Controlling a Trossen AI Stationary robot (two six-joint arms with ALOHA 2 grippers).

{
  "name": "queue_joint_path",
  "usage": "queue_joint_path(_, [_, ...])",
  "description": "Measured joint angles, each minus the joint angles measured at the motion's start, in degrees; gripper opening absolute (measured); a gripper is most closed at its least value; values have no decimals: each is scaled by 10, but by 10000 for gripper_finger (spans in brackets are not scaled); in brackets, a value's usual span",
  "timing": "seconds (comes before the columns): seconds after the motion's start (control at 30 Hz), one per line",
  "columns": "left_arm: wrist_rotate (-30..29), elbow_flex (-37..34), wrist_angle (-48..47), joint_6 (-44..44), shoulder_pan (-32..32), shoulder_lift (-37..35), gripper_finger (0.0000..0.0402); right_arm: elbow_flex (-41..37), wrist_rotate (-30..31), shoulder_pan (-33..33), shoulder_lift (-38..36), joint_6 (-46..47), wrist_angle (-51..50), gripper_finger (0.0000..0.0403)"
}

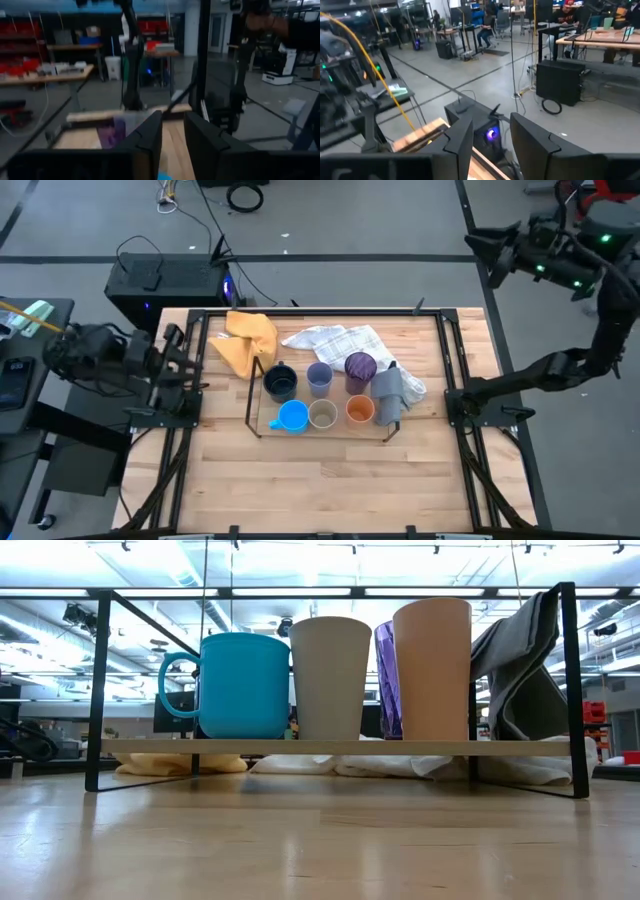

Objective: Stack small to large cups/mugs on shelf
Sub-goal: Return to Home Position

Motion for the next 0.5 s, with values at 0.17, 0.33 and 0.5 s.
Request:
queue_joint_path(0.17, [1,-125,1,-20,1,-95,74,0,1,0,27,28,4,137])
queue_joint_path(0.33, [-7,-238,38,-58,1,-200,64,-1,8,0,58,35,16,137])
queue_joint_path(0.5, [-11,-297,41,-70,2,-245,54,0,11,0,75,32,37,137])
